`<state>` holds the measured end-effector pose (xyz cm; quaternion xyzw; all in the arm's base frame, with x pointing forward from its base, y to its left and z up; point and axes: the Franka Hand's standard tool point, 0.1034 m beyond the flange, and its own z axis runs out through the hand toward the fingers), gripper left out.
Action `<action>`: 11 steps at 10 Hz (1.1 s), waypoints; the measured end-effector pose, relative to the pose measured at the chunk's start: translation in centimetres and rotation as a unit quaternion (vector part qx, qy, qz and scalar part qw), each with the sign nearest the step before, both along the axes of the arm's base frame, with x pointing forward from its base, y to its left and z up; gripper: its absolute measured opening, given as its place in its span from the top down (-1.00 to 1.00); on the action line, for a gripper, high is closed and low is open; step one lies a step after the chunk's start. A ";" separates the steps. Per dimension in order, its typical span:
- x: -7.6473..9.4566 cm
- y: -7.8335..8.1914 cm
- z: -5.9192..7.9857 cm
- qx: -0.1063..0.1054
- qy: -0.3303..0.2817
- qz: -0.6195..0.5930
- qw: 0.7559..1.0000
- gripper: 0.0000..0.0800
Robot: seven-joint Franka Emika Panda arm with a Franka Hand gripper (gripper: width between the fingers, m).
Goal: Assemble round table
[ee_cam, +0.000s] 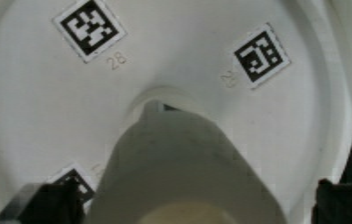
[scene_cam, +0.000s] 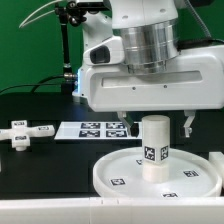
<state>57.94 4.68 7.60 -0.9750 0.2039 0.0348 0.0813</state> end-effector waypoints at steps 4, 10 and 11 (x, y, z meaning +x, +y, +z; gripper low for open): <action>0.0 -0.1 -0.1 0.005 -0.026 0.150 0.988 -0.62; 0.2 0.5 0.1 -0.016 -0.061 0.432 0.900 -0.62; 0.1 0.4 0.1 -0.014 -0.065 0.468 0.881 -0.62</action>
Offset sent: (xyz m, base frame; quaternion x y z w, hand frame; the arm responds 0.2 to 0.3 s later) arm 0.0000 0.0000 0.0000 0.0000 0.0000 -0.1938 0.9810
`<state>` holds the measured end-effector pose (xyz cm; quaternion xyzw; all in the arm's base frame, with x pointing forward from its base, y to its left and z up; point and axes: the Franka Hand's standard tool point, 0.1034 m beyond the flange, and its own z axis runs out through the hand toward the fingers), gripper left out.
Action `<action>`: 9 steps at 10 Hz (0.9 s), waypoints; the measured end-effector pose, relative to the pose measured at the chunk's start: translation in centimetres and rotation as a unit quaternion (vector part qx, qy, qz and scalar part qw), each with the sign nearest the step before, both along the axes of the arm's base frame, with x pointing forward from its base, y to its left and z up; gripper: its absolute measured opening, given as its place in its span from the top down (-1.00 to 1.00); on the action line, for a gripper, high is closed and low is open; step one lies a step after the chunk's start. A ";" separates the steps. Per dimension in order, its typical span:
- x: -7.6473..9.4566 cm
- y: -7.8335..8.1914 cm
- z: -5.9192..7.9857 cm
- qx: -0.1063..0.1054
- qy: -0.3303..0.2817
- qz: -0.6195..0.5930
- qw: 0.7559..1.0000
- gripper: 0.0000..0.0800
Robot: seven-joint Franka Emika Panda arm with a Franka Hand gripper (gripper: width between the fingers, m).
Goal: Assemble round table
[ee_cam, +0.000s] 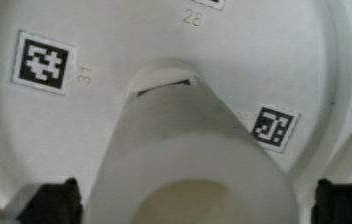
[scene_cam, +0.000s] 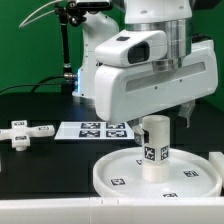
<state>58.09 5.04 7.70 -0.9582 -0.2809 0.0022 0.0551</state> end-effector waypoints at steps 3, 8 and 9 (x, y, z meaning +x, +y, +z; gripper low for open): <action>-0.1 0.6 0.0 -0.003 -0.012 0.117 0.993 -0.62; 0.3 0.7 -0.1 -0.025 -0.044 0.357 0.933 -0.62; 0.3 0.6 -0.1 -0.027 -0.044 0.381 0.923 -0.62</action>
Offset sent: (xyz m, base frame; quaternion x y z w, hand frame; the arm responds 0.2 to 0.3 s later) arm -0.0023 0.0045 0.0032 -0.0114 -0.0050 -0.2796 0.9600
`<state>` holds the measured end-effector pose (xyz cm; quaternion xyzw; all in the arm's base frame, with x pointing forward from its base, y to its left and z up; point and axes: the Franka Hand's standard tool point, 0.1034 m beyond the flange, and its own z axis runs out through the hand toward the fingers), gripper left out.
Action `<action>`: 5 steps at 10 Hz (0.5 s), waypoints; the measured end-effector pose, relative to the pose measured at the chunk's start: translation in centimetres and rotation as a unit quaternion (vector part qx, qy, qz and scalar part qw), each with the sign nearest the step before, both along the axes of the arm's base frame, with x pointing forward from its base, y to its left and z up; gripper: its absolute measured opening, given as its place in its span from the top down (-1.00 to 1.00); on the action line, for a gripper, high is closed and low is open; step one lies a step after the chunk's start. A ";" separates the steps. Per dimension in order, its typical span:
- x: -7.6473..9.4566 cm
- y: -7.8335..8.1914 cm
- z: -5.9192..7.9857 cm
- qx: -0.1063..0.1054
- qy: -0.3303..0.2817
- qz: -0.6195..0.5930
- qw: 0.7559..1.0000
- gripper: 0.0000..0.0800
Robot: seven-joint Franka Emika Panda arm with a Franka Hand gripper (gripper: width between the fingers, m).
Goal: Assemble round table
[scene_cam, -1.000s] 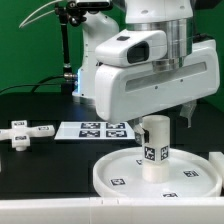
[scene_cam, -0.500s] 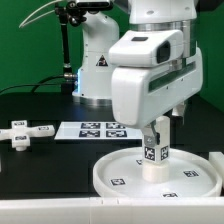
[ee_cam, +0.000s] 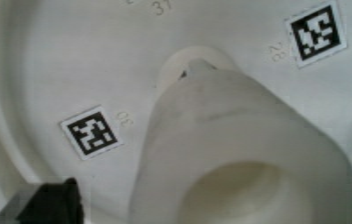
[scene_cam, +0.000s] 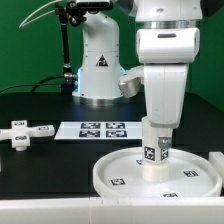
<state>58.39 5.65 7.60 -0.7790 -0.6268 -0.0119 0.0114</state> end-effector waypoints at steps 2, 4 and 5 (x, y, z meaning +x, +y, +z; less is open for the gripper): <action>0.0 -0.1 0.0 -0.007 -0.002 0.059 0.998 -0.62; 0.0 -0.4 0.0 -0.012 -0.004 0.122 0.992 -0.62; 0.0 -0.5 -0.1 -0.015 -0.004 0.149 0.989 -0.62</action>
Offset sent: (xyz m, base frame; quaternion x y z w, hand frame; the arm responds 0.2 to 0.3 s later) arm -0.0025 0.0027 0.0009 -0.0009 0.0001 -0.1884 0.9821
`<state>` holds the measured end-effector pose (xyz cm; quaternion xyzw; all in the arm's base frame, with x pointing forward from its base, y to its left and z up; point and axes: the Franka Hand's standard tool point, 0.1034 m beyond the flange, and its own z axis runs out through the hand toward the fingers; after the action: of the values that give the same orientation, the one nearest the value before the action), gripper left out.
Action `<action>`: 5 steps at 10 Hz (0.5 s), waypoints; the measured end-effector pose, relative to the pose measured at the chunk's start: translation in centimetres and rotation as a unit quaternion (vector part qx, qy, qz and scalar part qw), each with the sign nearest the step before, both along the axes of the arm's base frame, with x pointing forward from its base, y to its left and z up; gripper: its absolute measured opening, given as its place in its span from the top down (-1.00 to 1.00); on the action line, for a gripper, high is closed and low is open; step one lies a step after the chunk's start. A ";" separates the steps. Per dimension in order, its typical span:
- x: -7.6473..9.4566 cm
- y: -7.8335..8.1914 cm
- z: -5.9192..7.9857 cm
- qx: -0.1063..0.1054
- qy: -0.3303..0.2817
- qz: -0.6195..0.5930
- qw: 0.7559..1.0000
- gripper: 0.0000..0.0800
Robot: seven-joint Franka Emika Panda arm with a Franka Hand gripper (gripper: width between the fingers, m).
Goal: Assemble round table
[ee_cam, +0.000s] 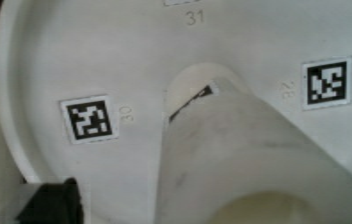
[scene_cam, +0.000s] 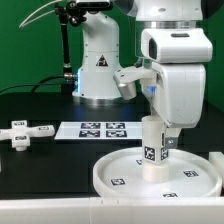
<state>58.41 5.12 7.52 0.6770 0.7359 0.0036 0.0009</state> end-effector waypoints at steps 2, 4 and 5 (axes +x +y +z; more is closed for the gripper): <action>0.0 -0.5 -0.1 -0.008 0.000 0.066 0.998 -0.62; 0.0 -0.7 -0.2 -0.008 0.001 0.093 0.996 -0.62; -0.1 -0.7 -0.3 -0.008 0.002 0.092 0.996 -0.32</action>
Offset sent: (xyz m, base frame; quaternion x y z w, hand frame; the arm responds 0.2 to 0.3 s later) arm 0.0004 0.0018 -0.0006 0.0021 0.0028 -0.1285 0.9917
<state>58.35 4.40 7.21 0.6065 0.7951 -0.0038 0.0044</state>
